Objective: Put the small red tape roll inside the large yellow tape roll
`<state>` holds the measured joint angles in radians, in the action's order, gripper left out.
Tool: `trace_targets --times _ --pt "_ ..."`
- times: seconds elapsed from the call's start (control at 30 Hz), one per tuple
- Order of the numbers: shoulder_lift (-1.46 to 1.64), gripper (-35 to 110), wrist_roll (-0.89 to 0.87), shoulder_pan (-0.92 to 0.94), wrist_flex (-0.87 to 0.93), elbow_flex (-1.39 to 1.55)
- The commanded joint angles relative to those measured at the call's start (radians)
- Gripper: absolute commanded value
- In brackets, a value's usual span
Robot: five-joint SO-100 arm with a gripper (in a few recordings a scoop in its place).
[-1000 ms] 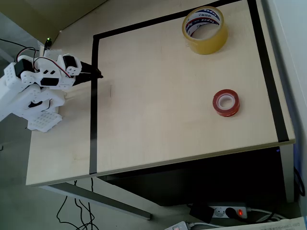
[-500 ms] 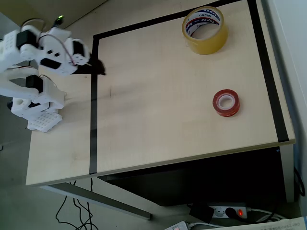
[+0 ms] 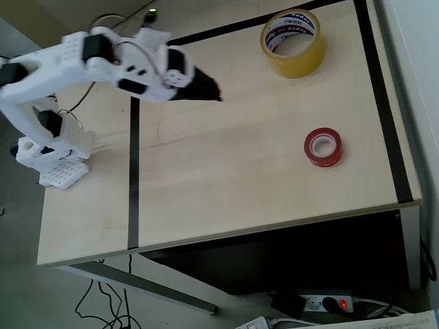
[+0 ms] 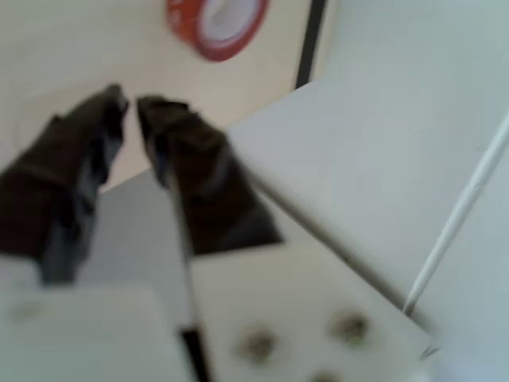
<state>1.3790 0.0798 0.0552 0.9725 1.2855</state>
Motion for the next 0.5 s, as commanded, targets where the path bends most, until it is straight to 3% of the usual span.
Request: trace_targets --times 0.0,0.03,0.07,0.17,0.27,0.47 --pt "-0.364 1 -0.044 0.038 0.249 -0.873" --pt "-0.554 2 -0.048 0.044 0.354 -1.224" --pt "-0.643 3 -0.048 0.048 0.373 -1.384" --pt "-0.466 3 -0.066 0.035 0.187 -1.012" --pt "-0.541 2 -0.075 0.023 0.187 -1.137" --pt "-0.583 0 -0.089 0.023 -0.009 -1.134"
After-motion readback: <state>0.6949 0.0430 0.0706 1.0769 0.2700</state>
